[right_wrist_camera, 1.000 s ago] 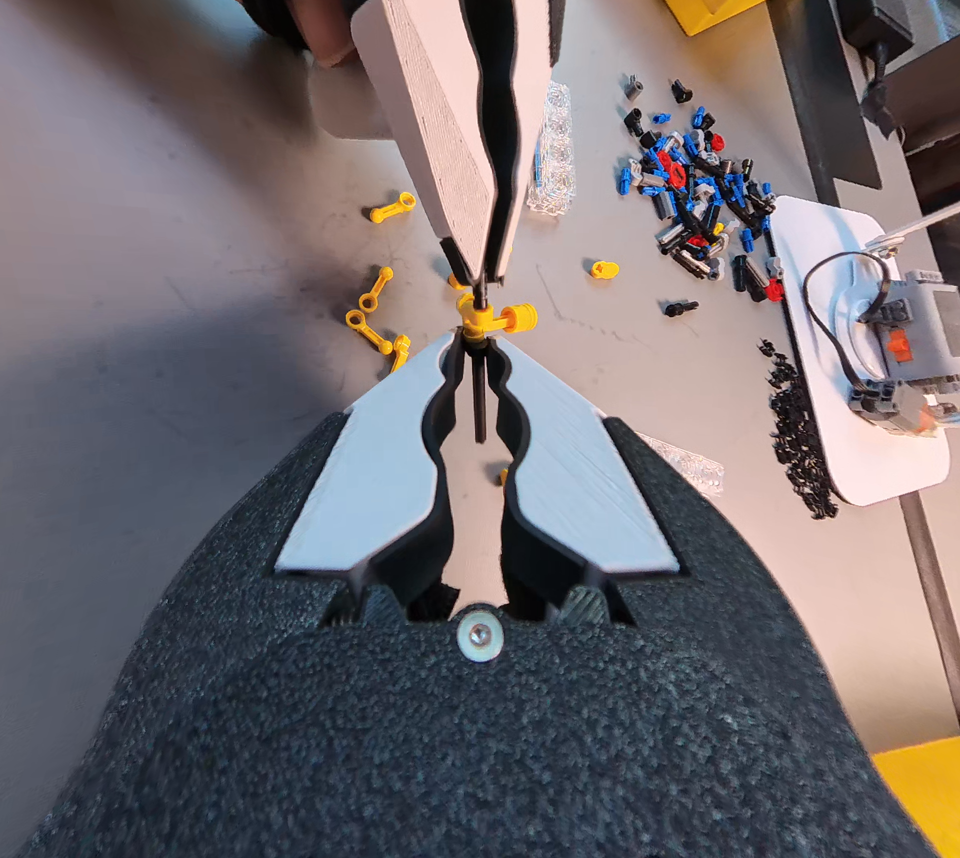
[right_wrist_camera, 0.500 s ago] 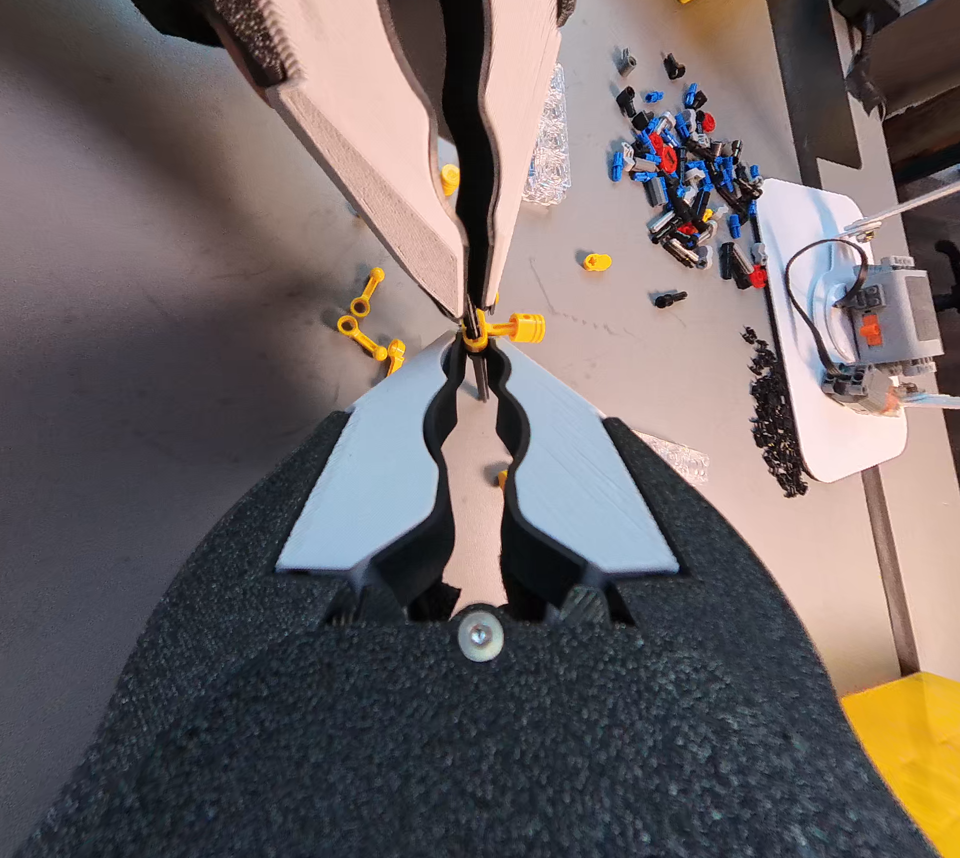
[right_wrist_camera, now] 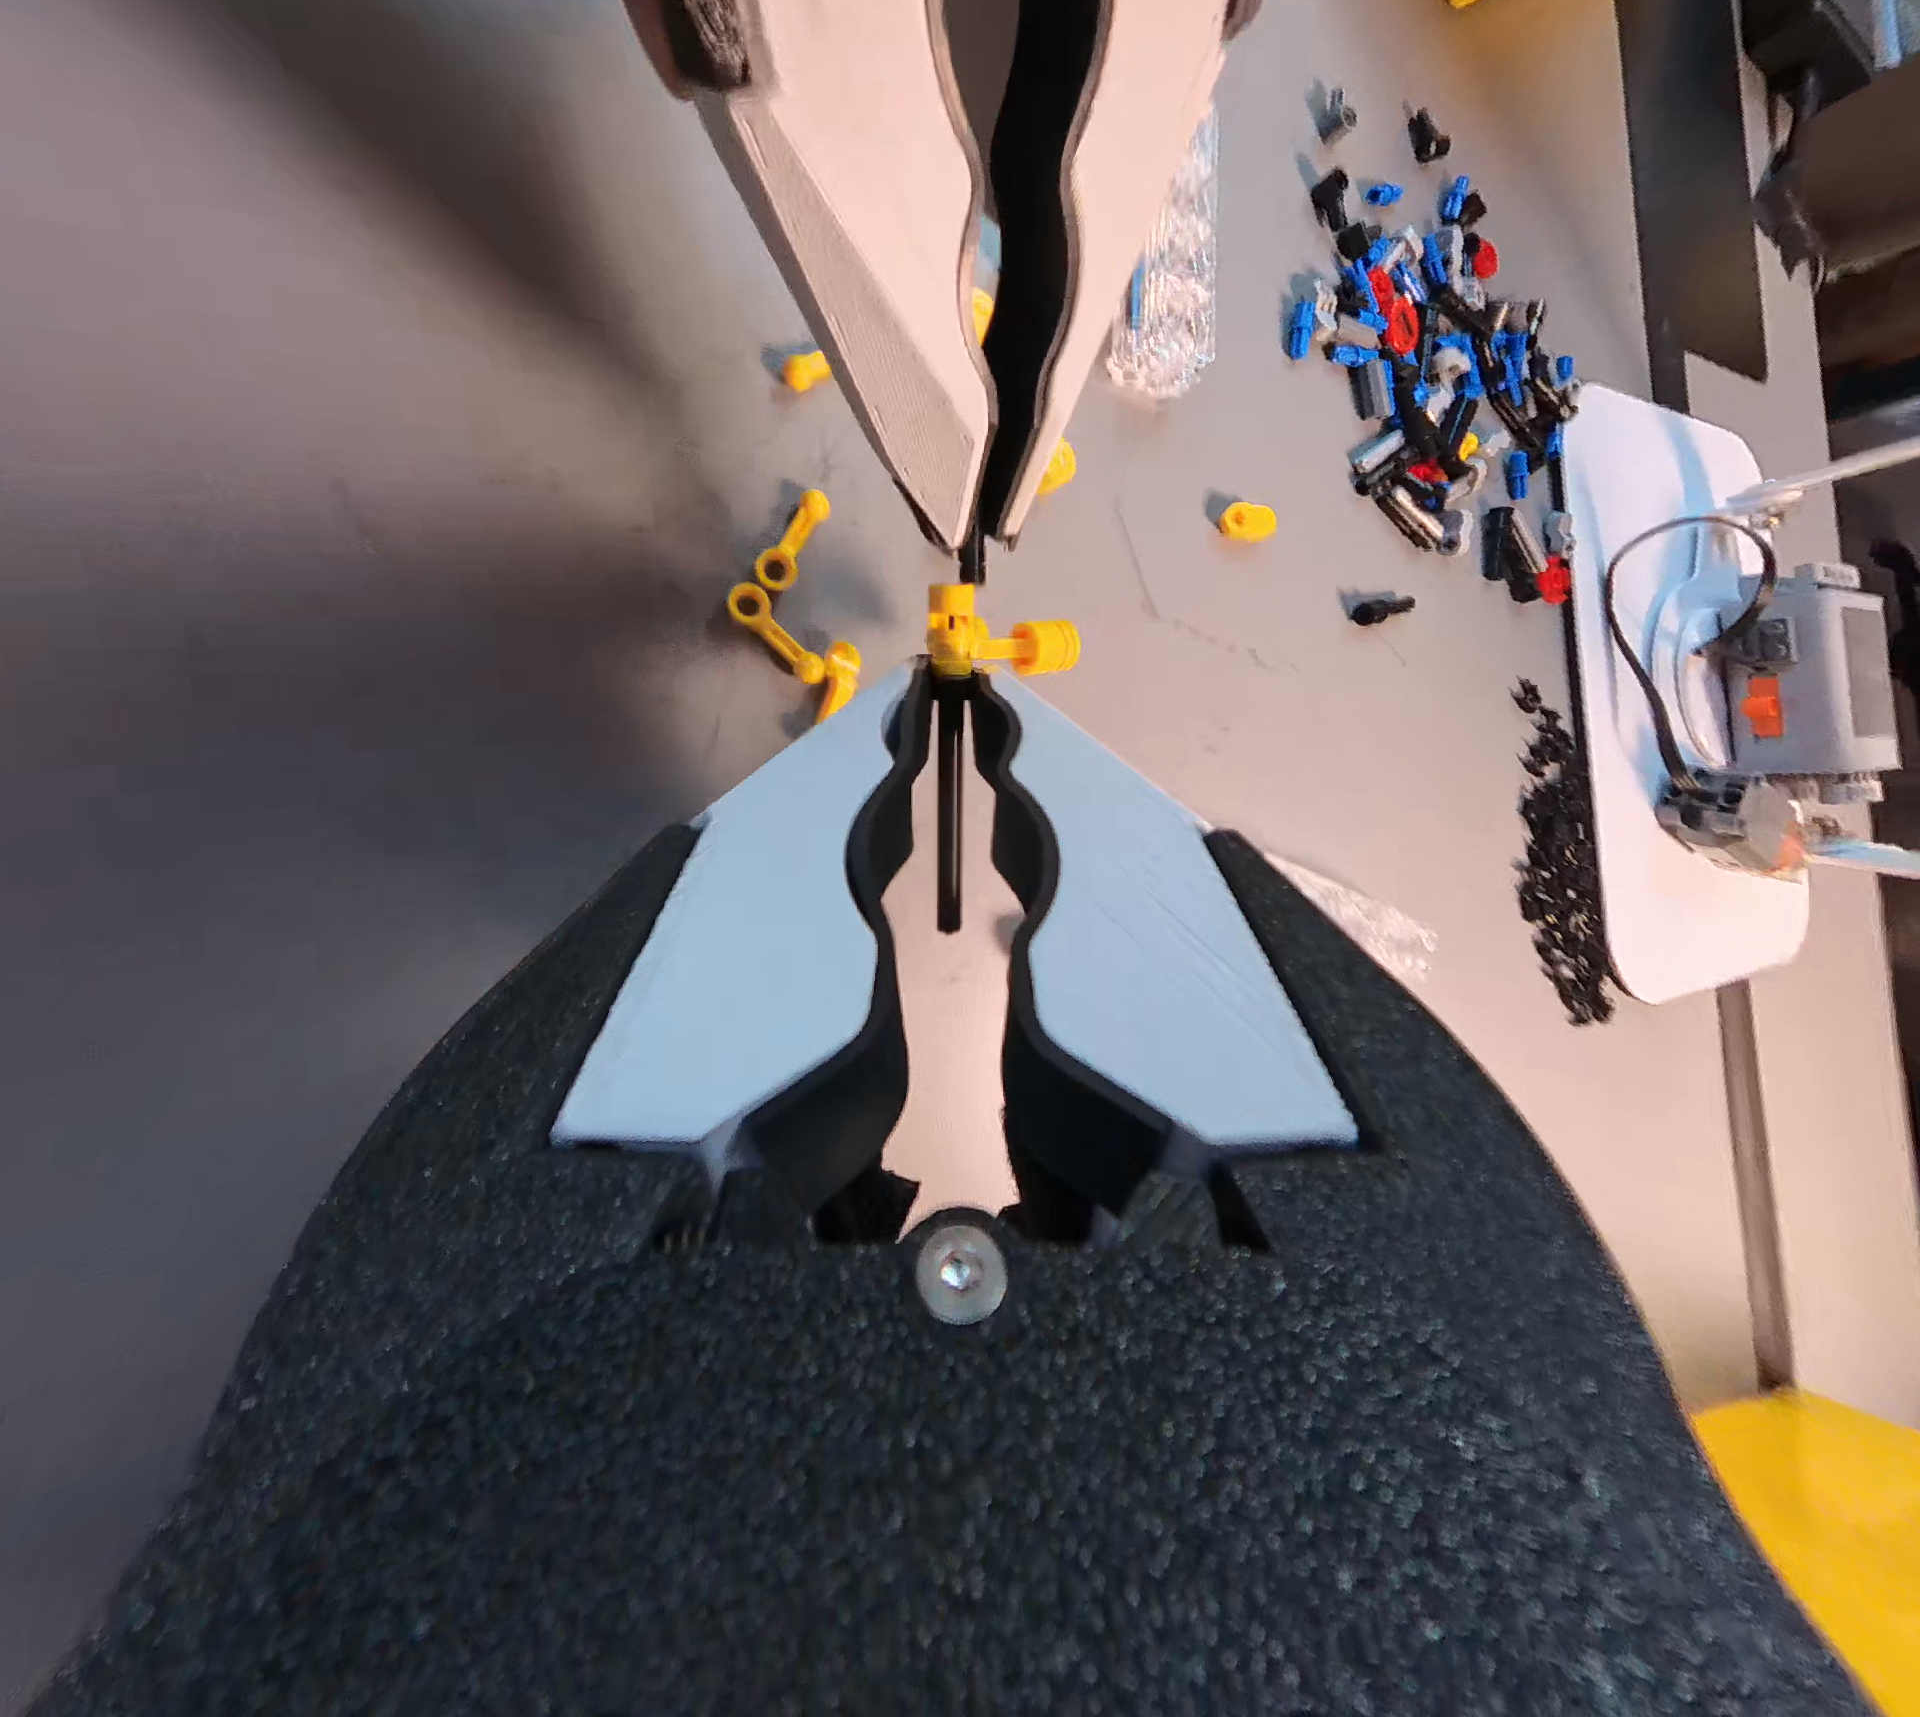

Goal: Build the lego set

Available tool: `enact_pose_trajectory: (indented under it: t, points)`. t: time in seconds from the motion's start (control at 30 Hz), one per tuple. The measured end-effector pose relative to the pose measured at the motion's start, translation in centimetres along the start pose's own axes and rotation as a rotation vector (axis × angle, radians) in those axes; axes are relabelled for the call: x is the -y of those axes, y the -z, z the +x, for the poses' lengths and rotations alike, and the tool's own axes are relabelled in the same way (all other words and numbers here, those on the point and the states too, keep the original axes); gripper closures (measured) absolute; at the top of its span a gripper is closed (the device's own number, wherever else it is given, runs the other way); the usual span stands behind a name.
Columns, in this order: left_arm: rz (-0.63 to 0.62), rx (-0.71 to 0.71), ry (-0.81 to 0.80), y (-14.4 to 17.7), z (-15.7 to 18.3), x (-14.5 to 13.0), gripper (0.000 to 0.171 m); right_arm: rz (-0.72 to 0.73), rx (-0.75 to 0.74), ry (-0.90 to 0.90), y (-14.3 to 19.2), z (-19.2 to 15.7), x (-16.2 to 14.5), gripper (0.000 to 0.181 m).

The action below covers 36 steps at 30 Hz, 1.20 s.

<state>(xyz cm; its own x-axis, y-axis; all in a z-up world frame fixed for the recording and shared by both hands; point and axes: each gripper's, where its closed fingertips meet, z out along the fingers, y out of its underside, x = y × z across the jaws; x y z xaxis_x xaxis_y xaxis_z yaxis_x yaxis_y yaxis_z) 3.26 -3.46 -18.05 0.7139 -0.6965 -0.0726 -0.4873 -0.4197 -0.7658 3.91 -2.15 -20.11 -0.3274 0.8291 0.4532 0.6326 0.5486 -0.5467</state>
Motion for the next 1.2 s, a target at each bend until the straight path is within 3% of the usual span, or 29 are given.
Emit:
enact_pose_trajectory:
  t: [0.07,0.17,0.43,0.83,0.93,1.07,1.2]
  points:
    - [0.014,-0.049,0.025,-0.2,0.3,-0.1,0.169,0.062,0.041,-0.024,0.2,-0.6,0.7,0.175]
    - [0.027,-0.078,0.052,-0.1,0.3,-0.2,0.169,-0.001,0.023,0.023,-0.4,-0.7,-0.4,0.175]
    - [0.041,-0.131,0.076,-0.1,0.7,-0.5,0.168,-0.041,0.062,-0.07,-1.1,-0.8,-0.9,0.175]
    - [0.03,-0.146,0.1,-0.4,0.3,-1.3,0.168,0.074,0.107,-0.163,-0.6,-0.5,-0.9,0.166]
    - [0.017,-0.14,0.097,-0.4,0.0,-1.6,0.168,0.086,0.076,-0.112,0.1,0.1,-1.0,0.164]
    - [0.007,-0.141,0.103,-0.2,-0.4,-2.0,0.168,0.222,0.112,-0.021,1.6,-0.8,1.0,0.165]
    - [-0.008,-0.15,0.11,-0.4,-0.5,-2.5,0.168,0.171,0.138,-0.025,0.1,-1.5,0.9,0.166]
